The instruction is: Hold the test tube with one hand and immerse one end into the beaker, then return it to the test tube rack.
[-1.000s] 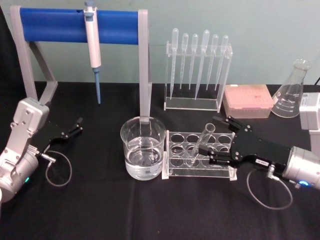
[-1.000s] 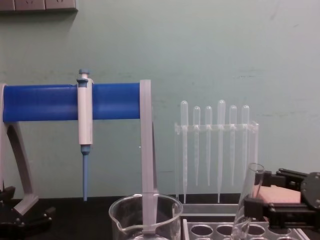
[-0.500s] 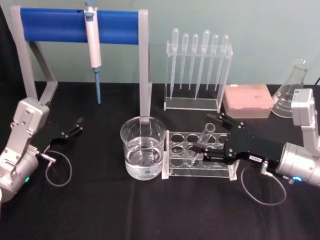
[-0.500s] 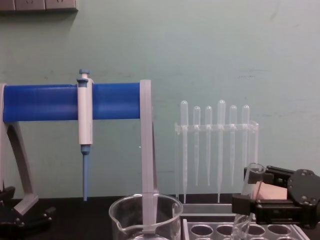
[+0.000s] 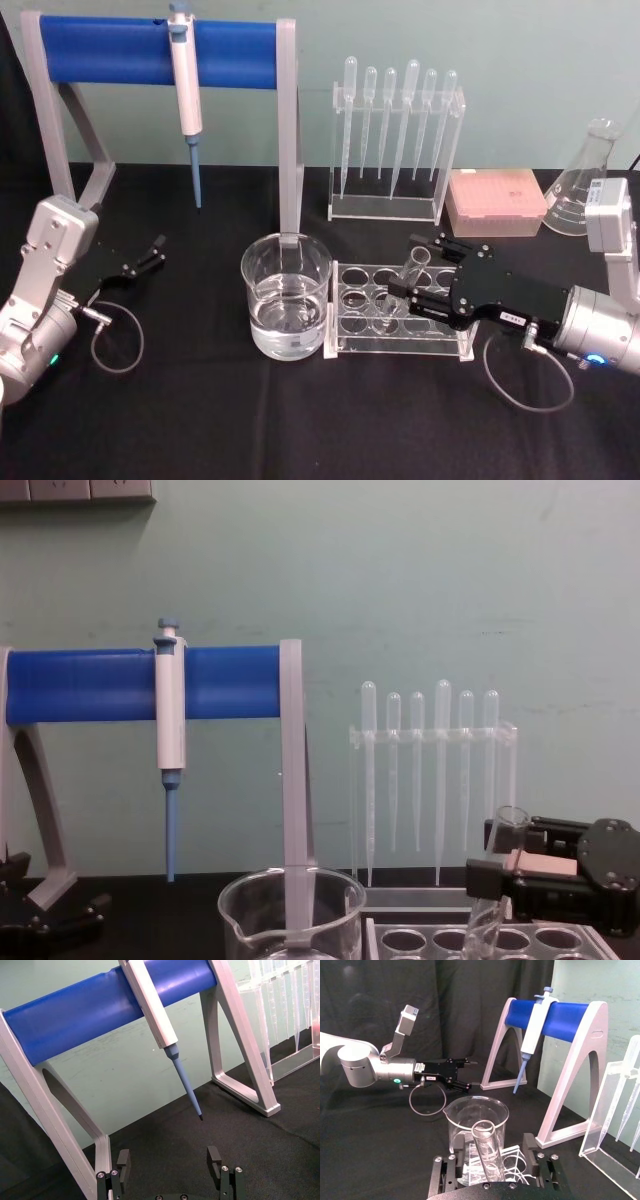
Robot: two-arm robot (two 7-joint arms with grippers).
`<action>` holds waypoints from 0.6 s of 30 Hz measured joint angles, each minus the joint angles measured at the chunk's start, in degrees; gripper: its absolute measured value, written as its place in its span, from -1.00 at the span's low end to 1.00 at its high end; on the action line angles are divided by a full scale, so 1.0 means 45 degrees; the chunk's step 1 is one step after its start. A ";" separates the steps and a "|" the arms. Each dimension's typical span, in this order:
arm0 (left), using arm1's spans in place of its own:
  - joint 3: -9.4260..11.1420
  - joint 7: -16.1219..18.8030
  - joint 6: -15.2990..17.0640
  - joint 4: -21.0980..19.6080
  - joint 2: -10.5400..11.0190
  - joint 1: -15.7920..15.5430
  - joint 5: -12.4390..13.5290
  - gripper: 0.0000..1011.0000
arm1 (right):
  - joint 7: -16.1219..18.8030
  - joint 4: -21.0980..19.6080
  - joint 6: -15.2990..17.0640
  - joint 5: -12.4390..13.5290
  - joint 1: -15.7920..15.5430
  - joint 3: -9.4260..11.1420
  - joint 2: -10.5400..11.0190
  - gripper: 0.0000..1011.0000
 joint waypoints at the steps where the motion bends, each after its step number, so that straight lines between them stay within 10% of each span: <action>1: 0.0000 0.0000 0.0001 0.0000 0.0000 0.0000 0.0000 0.98 | 0.0000 -0.0001 0.0000 0.0001 0.0000 0.0001 0.0001 0.41; 18: -0.0001 0.0000 0.0000 -0.0001 0.0000 0.0000 0.0000 0.98 | 0.0000 -0.0020 -0.0001 0.0022 -0.0018 0.0026 0.0016 -0.53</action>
